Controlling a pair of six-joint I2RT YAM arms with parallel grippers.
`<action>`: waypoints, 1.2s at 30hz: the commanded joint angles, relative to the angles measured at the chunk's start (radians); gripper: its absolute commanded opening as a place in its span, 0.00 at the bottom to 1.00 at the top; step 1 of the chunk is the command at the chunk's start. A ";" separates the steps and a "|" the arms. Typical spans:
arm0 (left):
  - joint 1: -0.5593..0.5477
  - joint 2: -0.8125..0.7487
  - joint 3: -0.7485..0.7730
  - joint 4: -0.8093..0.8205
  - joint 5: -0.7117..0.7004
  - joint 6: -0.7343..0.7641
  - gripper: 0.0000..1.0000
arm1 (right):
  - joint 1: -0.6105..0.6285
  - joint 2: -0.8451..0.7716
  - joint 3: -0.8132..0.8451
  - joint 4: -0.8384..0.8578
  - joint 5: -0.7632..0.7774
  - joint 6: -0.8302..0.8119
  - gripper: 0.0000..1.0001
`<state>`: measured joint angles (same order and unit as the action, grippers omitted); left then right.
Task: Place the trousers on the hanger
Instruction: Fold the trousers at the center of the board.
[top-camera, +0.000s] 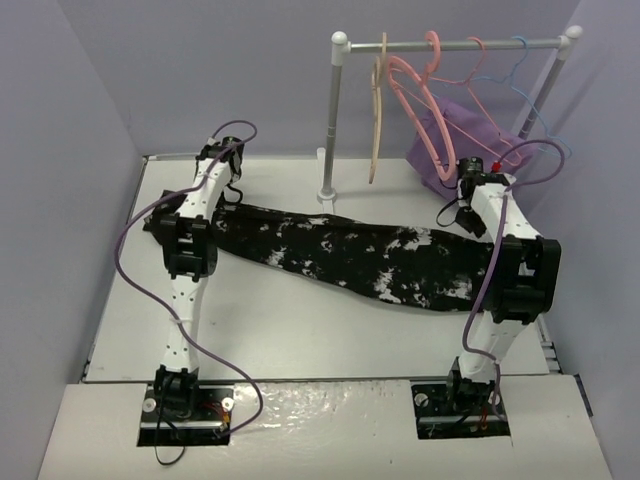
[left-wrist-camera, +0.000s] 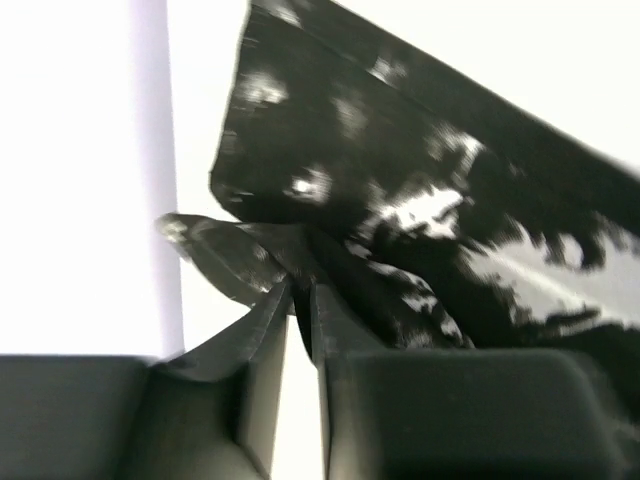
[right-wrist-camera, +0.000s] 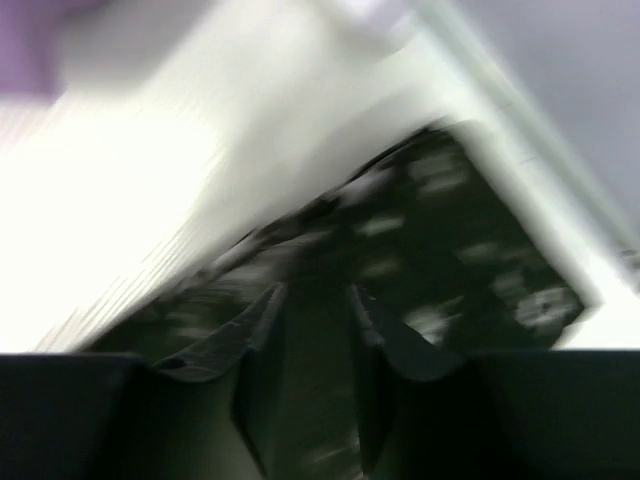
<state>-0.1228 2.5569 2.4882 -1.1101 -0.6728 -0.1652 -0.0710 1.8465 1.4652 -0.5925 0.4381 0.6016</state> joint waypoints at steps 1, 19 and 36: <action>0.050 -0.121 0.021 0.207 -0.201 0.111 0.23 | -0.052 -0.058 0.059 -0.016 0.190 -0.053 0.31; 0.081 -0.738 -0.653 0.287 0.347 -0.232 0.81 | 0.349 -0.517 -0.348 0.052 -0.097 0.073 0.68; 0.154 -1.257 -1.289 0.347 0.499 -0.241 0.88 | 0.975 -0.481 -0.501 0.410 -0.158 -0.074 0.69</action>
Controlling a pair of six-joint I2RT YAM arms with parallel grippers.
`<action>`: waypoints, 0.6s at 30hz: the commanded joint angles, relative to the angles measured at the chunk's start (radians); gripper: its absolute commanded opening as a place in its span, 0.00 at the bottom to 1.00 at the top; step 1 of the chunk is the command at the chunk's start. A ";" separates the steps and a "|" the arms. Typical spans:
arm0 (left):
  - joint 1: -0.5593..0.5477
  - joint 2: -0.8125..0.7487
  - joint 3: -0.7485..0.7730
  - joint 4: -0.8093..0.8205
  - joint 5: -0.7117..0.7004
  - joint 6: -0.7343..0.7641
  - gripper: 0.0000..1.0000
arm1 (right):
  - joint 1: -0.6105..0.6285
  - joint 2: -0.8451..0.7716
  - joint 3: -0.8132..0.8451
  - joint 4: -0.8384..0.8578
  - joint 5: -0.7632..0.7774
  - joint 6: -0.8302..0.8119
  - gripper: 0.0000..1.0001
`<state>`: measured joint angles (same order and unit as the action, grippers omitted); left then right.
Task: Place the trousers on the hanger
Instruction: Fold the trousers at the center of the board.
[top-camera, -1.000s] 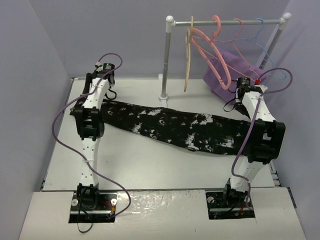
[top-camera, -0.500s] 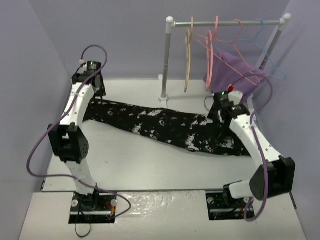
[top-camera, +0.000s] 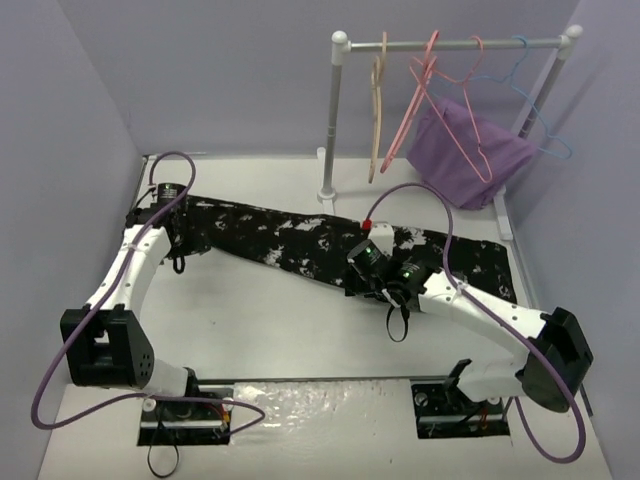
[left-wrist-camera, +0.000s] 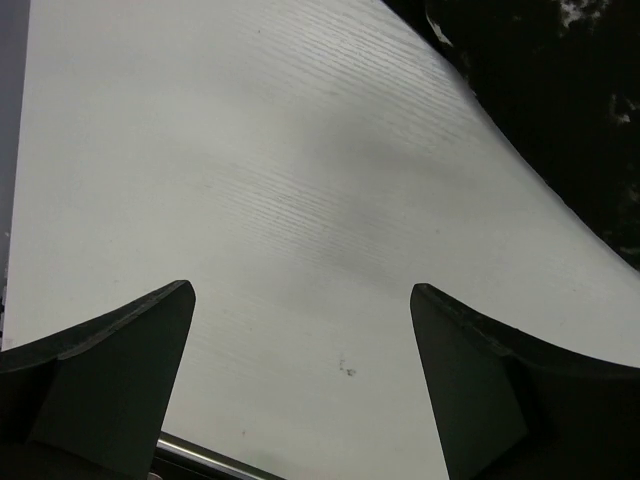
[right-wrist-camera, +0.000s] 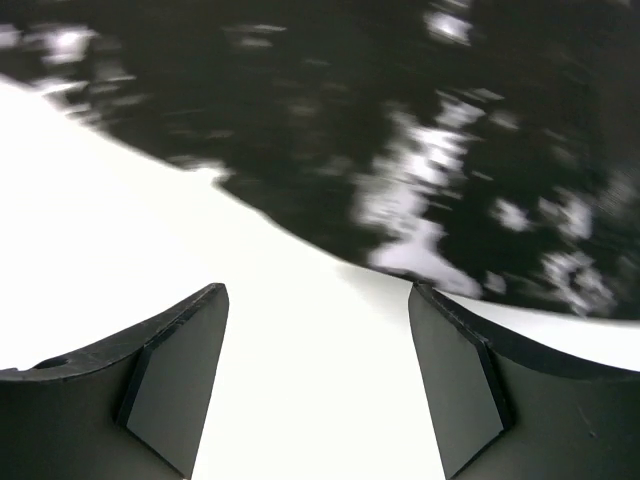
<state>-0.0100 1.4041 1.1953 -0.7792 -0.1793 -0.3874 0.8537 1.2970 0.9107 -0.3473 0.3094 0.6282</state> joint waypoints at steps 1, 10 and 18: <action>0.045 -0.119 0.000 0.007 0.002 -0.019 0.88 | 0.059 0.107 0.072 0.194 -0.042 -0.136 0.69; 0.097 -0.239 -0.054 -0.023 -0.009 -0.009 0.88 | 0.070 0.530 0.478 0.343 -0.062 -0.383 0.68; 0.126 -0.281 -0.094 -0.042 0.019 -0.022 0.89 | 0.007 0.884 0.853 0.400 -0.098 -0.444 0.65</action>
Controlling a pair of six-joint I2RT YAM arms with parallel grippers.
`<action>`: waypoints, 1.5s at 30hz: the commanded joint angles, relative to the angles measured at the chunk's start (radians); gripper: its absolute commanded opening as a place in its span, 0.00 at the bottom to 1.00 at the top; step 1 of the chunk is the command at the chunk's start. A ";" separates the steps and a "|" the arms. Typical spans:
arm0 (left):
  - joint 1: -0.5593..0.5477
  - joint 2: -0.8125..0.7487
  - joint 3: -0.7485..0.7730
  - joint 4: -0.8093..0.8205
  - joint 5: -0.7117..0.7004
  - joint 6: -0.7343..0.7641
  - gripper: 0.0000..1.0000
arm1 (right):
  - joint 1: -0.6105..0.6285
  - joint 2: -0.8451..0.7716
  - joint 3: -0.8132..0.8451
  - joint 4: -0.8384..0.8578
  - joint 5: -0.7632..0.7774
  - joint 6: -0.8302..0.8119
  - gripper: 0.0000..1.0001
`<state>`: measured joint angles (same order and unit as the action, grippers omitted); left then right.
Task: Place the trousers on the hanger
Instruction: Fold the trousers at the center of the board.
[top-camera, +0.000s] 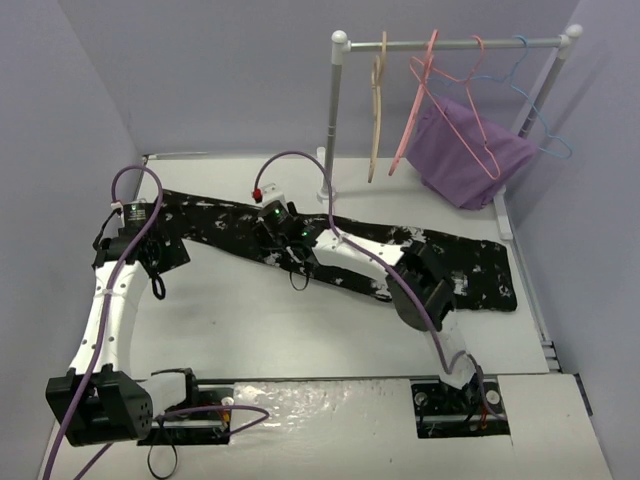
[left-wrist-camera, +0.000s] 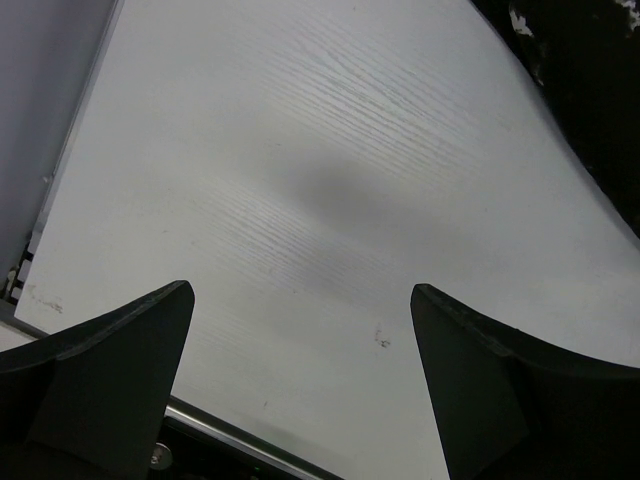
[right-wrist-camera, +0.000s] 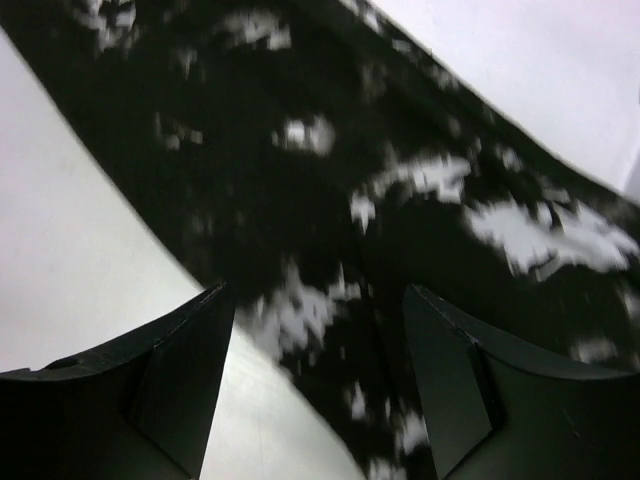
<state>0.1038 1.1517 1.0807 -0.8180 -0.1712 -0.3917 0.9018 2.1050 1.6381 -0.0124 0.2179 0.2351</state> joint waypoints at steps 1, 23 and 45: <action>0.014 -0.031 0.019 -0.010 0.011 -0.019 0.89 | -0.051 0.124 0.151 0.066 -0.023 -0.044 0.65; 0.098 0.082 -0.086 0.159 0.182 -0.026 0.87 | -0.166 -0.345 -0.590 0.004 -0.069 -0.011 0.62; 0.241 0.453 0.032 0.716 0.461 0.114 0.73 | -0.181 -0.676 -0.584 -0.102 -0.209 -0.074 0.68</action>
<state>0.3297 1.5297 0.9967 -0.2505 0.1467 -0.3266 0.6833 1.5506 0.9882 -0.0961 0.0359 0.1833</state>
